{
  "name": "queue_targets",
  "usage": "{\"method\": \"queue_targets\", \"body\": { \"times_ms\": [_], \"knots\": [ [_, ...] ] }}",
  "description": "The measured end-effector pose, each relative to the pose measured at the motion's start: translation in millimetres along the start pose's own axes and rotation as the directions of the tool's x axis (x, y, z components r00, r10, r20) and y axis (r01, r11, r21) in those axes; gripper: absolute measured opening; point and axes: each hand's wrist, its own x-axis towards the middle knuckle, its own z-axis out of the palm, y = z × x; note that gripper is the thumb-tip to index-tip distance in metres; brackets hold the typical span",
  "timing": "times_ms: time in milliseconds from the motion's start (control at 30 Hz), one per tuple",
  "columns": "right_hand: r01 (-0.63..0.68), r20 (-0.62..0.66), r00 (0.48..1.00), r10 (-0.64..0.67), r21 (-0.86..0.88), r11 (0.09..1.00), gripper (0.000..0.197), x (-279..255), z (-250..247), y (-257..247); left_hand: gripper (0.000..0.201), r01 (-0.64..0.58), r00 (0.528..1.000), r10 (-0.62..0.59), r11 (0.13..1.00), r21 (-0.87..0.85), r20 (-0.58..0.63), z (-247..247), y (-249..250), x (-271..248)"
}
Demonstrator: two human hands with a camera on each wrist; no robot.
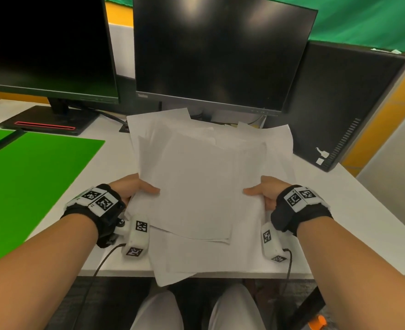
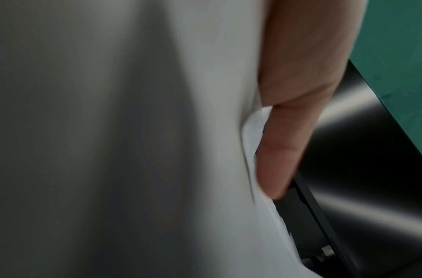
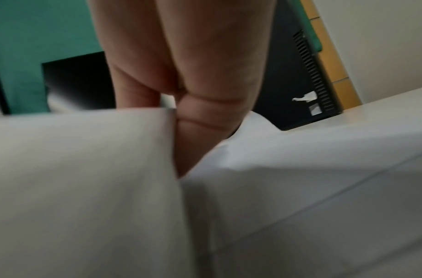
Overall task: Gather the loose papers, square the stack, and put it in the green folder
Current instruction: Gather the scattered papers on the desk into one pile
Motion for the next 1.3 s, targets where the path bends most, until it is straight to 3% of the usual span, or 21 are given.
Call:
{"method": "queue_targets", "body": {
  "times_ms": [100, 200, 333, 433, 500, 600, 767, 900, 1033, 1133, 1200, 1300],
  "knots": [
    [0.117, 0.101, 0.988, -0.121, 0.046, 0.992, 0.056, -13, 9, -4, 0.069, -0.057, 0.998, 0.057, 0.998, -0.038, -0.004, -1, 0, 1],
    [0.165, 0.131, 0.970, -0.203, 0.253, 0.953, 0.046, -18, -1, 2, 0.062, -0.092, 0.996, 0.089, 0.977, -0.192, -0.020, -9, -3, 2],
    [0.096, 0.043, 0.992, -0.115, 0.304, 0.948, 0.048, -14, 3, 4, 0.085, -0.030, 0.999, 0.033, 0.982, -0.186, 0.016, -5, -3, 6],
    [0.065, 0.047, 0.996, -0.076, 0.204, 0.977, 0.045, -15, 12, -1, 0.058, -0.025, 1.000, 0.025, 0.998, -0.050, -0.005, 7, 2, 5],
    [0.031, 0.083, 0.996, -0.042, 0.137, 0.990, 0.041, -15, 13, -1, 0.054, -0.018, 1.000, 0.018, 1.000, 0.009, -0.015, 11, 3, 4],
    [0.019, 0.023, 0.999, -0.023, 0.158, 0.987, 0.051, -13, 10, 0, 0.061, -0.029, 0.999, 0.029, 1.000, -0.001, -0.021, 10, 0, 5],
    [0.079, 0.042, 0.995, -0.088, 0.188, 0.979, 0.045, -14, 20, -5, 0.060, -0.069, 0.997, 0.070, 0.997, -0.025, 0.016, 16, 2, 3],
    [0.044, 0.035, 0.998, -0.055, 0.251, 0.967, 0.060, -13, 21, -7, 0.066, -0.098, 0.994, 0.101, 0.991, -0.096, 0.028, 16, 2, 2],
    [0.219, -0.005, 0.975, -0.223, 0.210, 0.953, 0.064, -14, 26, -11, 0.074, -0.144, 0.983, 0.158, 0.980, -0.140, 0.091, 17, 6, 2],
    [0.340, 0.012, 0.933, -0.360, 0.302, 0.891, 0.077, -21, 17, -9, 0.082, -0.179, 0.970, 0.215, 0.946, -0.270, 0.109, 6, 6, 1],
    [0.352, 0.058, 0.914, -0.401, 0.374, 0.858, 0.065, -29, 9, -9, 0.088, -0.215, 0.956, 0.275, 0.897, -0.385, 0.106, -5, 6, 0],
    [0.323, 0.106, 0.912, -0.397, 0.411, 0.852, 0.053, -36, 9, -14, 0.089, -0.216, 0.955, 0.275, 0.903, -0.371, 0.112, -11, 10, 1]
  ]
}}
